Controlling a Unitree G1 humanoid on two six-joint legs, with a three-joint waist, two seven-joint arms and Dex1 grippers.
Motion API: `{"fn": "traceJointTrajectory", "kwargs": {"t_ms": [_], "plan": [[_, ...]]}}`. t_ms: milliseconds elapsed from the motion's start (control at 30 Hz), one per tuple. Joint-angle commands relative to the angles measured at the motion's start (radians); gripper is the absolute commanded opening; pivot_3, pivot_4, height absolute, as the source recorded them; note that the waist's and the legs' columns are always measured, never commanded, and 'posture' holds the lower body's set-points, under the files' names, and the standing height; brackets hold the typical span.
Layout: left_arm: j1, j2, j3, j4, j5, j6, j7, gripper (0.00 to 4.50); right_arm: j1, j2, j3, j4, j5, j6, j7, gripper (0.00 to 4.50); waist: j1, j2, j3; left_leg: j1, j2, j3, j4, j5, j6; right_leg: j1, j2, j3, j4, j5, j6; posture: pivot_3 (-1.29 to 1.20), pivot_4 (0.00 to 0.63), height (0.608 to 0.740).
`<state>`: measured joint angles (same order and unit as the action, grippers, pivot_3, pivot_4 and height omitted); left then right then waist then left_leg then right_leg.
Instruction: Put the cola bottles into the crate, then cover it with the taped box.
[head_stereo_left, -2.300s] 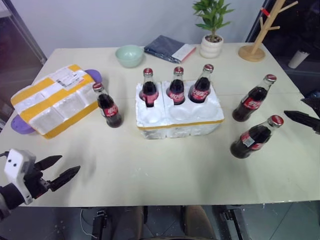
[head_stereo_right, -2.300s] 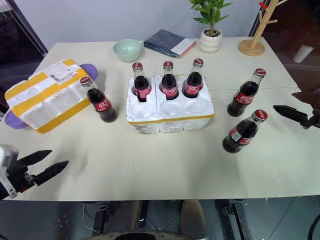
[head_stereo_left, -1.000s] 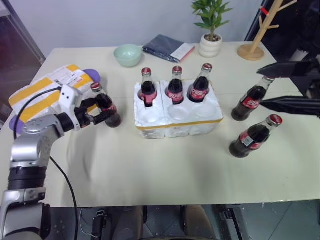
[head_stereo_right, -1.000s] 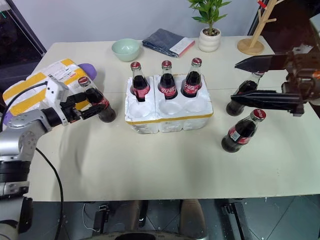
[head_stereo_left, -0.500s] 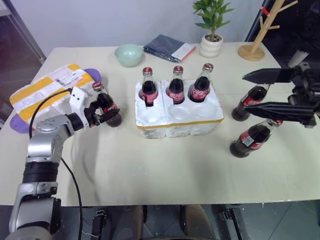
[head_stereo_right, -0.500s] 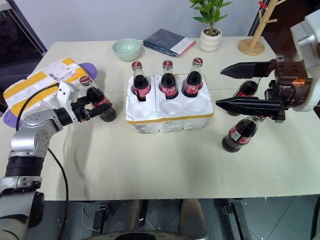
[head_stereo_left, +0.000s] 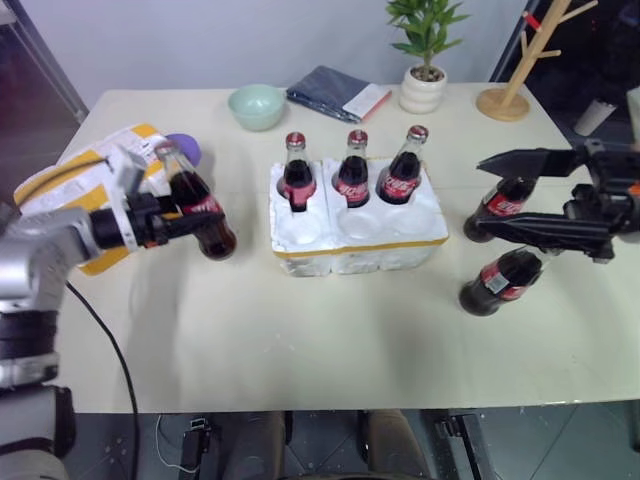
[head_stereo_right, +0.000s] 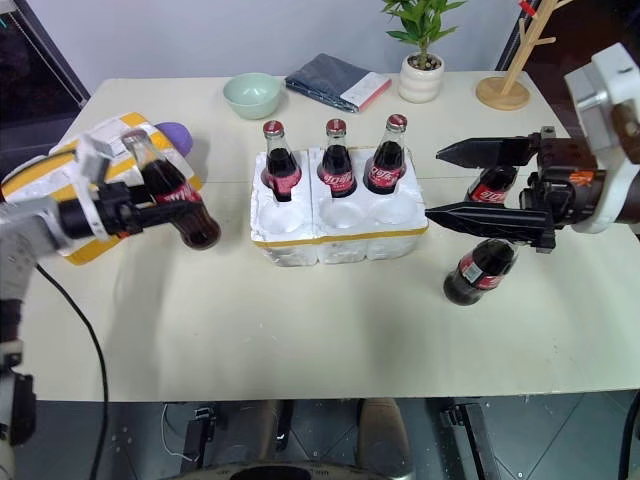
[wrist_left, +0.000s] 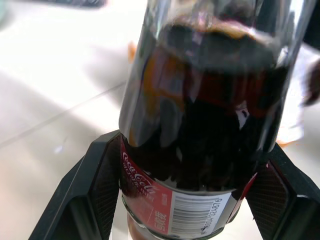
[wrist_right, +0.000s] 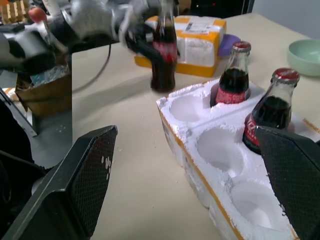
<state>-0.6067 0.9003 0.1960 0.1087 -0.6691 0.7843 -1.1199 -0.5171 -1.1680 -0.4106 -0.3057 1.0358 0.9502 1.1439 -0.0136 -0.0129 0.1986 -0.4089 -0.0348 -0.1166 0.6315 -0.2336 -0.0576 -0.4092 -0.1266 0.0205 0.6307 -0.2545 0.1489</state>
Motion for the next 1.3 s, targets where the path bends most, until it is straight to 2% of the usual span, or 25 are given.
{"fn": "traceJointTrajectory", "kwargs": {"t_ms": [33, 133, 233, 333, 500, 567, 667, 767, 1067, 1100, 1133, 1167, 1300], "plan": [[-0.185, 0.020, 0.028, -0.036, -0.127, 0.104, -0.072, 2.81, 0.023, -0.005, -0.041, -0.027, -0.006, -0.028, -0.004, 4.50, 0.008, -0.003, 0.002, 0.000, 0.000, 0.000, 0.000, 0.000, 0.000, 0.000, 0.000, 0.000, 0.000, 0.000, 0.000, 0.00, 0.150, 0.740], [-0.301, -0.030, -0.007, -0.009, -0.140, 0.144, -0.073, 2.81, 0.037, -0.003, -0.049, -0.030, -0.007, -0.029, -0.014, 4.50, 0.003, -0.003, 0.002, -0.001, -0.001, -0.001, 0.002, 0.000, 0.000, 0.002, 0.000, -0.001, 0.000, 0.001, 0.001, 0.00, 0.150, 0.740], [-0.349, -0.092, -0.086, -0.002, -0.091, 0.099, -0.095, 2.81, 0.052, 0.001, -0.059, -0.040, -0.007, -0.029, -0.030, 4.50, -0.002, -0.003, 0.002, 0.000, -0.001, -0.001, 0.001, 0.000, 0.000, 0.002, 0.000, 0.000, 0.000, 0.001, 0.002, 0.00, 0.150, 0.740], [-0.348, -0.142, -0.200, 0.036, 0.037, -0.034, -0.123, 2.81, 0.076, 0.005, -0.082, -0.058, 0.003, -0.023, -0.052, 4.50, -0.007, -0.002, 0.002, 0.001, 0.000, -0.001, 0.001, 0.000, 0.000, 0.001, 0.000, 0.000, 0.001, 0.001, 0.001, 0.00, 0.150, 0.740], [-0.345, -0.213, -0.300, 0.123, 0.184, -0.214, -0.126, 2.81, 0.122, 0.012, -0.133, -0.083, 0.024, -0.005, -0.087, 4.50, -0.005, -0.002, 0.002, 0.000, 0.000, 0.000, 0.001, 0.000, 0.000, 0.000, 0.001, 0.000, 0.001, 0.001, 0.001, 0.00, 0.150, 0.740], [-0.344, -0.253, -0.307, 0.152, 0.218, -0.270, -0.097, 2.81, 0.138, 0.015, -0.151, -0.092, 0.034, 0.003, -0.103, 4.50, 0.001, -0.002, 0.002, 0.000, 0.000, 0.000, 0.001, 0.000, 0.000, 0.001, 0.001, 0.001, 0.000, 0.001, 0.001, 0.00, 0.150, 0.740], [-0.329, -0.315, -0.286, 0.151, 0.210, -0.262, -0.053, 2.81, 0.169, 0.024, -0.176, -0.113, 0.048, 0.008, -0.121, 4.50, 0.002, -0.002, 0.002, 0.001, 0.000, 0.000, 0.002, 0.000, 0.000, 0.002, 0.001, 0.001, 0.001, 0.001, 0.001, 0.00, 0.150, 0.740], [-0.282, -0.332, -0.299, 0.119, 0.229, -0.268, -0.053, 2.81, 0.189, 0.031, -0.189, -0.122, 0.060, 0.007, -0.142, 4.50, -0.003, -0.002, 0.002, 0.000, 0.000, 0.000, 0.003, 0.000, 0.000, 0.002, 0.001, 0.001, 0.001, 0.001, 0.001, 0.00, 0.150, 0.740], [-0.171, -0.297, -0.341, 0.048, 0.305, -0.335, -0.088, 2.81, 0.216, 0.032, -0.162, -0.118, 0.028, -0.033, -0.154, 4.50, -0.003, -0.002, 0.002, 0.000, 0.000, 0.000, 0.002, 0.000, 0.000, 0.001, 0.001, 0.001, 0.001, 0.001, 0.001, 0.00, 0.150, 0.740], [-0.169, -0.291, -0.337, 0.042, 0.301, -0.329, -0.094, 3.86, 0.213, 0.032, -0.157, -0.114, 0.022, -0.038, -0.154, 4.50, -0.004, -0.002, 0.002, 0.000, 0.000, 0.000, 0.002, 0.000, 0.000, 0.001, 0.001, 0.001, 0.001, 0.001, 0.001, 0.00, 0.150, 0.740], [-0.167, -0.286, -0.333, 0.035, 0.296, -0.324, -0.098, 4.29, 0.210, 0.031, -0.151, -0.111, 0.017, -0.042, -0.154, 4.50, -0.004, -0.002, 0.002, 0.001, 0.000, 0.000, 0.002, 0.000, 0.000, 0.001, 0.001, 0.001, 0.001, 0.001, 0.001, 0.00, 0.150, 0.740], [-0.166, -0.282, -0.328, 0.028, 0.291, -0.320, -0.101, 4.49, 0.210, 0.029, -0.146, -0.108, 0.006, -0.049, -0.153, 4.50, -0.003, -0.002, 0.002, 0.001, 0.000, 0.000, 0.002, 0.000, 0.000, 0.001, 0.001, 0.001, 0.001, 0.001, 0.001, 0.00, 0.150, 0.740], [-0.181, -0.253, -0.255, -0.037, 0.206, -0.222, -0.101, 4.49, 0.231, 0.016, -0.145, -0.101, -0.041, -0.076, -0.141, 4.50, 0.000, -0.002, 0.002, 0.001, 0.000, 0.000, 0.003, 0.000, 0.000, 0.002, 0.001, 0.001, 0.001, 0.001, 0.001, 0.00, 0.150, 0.740]]}}
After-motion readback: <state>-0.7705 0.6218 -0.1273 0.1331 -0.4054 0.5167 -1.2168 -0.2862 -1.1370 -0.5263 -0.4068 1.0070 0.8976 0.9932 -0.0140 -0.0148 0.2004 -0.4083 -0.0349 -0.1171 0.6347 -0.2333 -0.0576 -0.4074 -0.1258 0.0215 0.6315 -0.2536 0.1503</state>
